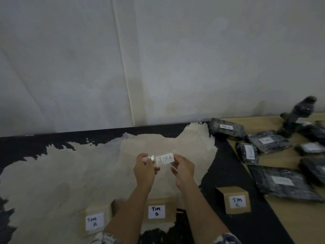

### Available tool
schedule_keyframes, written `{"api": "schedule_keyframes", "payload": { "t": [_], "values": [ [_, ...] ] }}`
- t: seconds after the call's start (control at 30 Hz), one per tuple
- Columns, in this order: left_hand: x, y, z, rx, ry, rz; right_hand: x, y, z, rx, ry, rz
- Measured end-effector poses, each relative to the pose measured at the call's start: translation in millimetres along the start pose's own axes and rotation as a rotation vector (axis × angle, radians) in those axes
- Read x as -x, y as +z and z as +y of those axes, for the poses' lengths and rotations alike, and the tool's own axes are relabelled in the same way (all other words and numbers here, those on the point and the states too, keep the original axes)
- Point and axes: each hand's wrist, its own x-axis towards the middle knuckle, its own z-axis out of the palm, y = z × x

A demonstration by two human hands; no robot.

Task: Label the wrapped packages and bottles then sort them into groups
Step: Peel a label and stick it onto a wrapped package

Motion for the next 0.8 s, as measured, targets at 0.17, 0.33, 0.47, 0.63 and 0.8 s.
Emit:
{"api": "schedule_keyframes", "payload": {
  "t": [0.17, 0.33, 0.47, 0.63, 0.8],
  "values": [
    [35.9, 15.0, -3.2, 0.008, -0.010, 0.036, 5.0, -36.9, -2.8, 0.035, 0.007, -0.026],
    [87.9, 35.2, -14.6, -0.003, -0.049, 0.094, 20.0, -96.2, -7.3, 0.100, 0.039, -0.053],
    [131.3, 64.7, -23.8, -0.022, -0.071, 0.043, 26.3, -150.4, -13.3, 0.101, 0.065, -0.045],
    [162.8, 114.8, -23.3, -0.025, -0.015, -0.055, 13.2, -205.4, -31.9, 0.095, 0.041, 0.027],
    [179.2, 178.9, -20.9, 0.028, -0.123, -0.081, -13.4, -262.1, -70.2, 0.006, 0.028, 0.038]
  ]
}}
